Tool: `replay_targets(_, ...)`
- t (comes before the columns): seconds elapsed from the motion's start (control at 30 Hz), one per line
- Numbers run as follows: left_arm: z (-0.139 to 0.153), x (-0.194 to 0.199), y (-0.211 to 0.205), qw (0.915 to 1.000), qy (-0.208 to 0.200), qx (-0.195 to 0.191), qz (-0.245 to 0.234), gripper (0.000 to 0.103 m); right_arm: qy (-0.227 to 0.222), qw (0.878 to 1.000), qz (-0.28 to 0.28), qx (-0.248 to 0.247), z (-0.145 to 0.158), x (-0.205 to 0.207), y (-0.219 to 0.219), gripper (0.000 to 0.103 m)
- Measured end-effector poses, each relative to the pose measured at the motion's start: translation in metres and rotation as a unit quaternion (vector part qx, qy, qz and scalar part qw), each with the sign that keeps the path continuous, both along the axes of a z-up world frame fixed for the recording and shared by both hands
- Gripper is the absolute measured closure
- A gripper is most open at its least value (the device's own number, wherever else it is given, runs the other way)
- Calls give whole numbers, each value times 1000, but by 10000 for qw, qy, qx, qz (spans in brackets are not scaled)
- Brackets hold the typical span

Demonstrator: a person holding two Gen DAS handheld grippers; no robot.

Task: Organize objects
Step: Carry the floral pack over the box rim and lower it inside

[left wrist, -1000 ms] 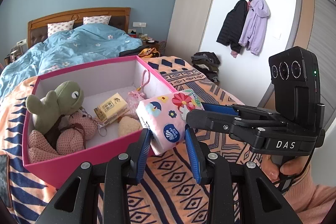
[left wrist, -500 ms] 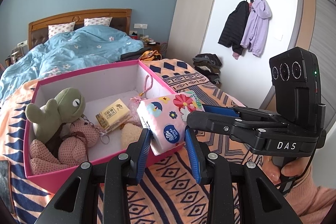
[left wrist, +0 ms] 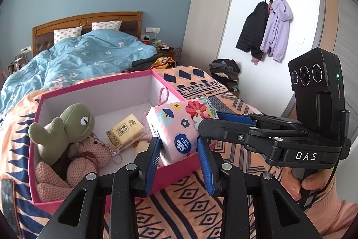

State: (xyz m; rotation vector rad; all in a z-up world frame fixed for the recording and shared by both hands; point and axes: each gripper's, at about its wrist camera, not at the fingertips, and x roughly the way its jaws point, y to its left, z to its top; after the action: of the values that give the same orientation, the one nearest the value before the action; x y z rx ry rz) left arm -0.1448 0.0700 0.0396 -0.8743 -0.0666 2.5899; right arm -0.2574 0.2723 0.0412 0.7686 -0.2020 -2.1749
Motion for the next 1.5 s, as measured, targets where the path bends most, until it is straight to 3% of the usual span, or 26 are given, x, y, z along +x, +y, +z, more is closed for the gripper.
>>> replay_targets(1.5,-20,-33,-5,9994,-296,-144,91,69,-291,9993,-170,176,-16,-31,-9,60)
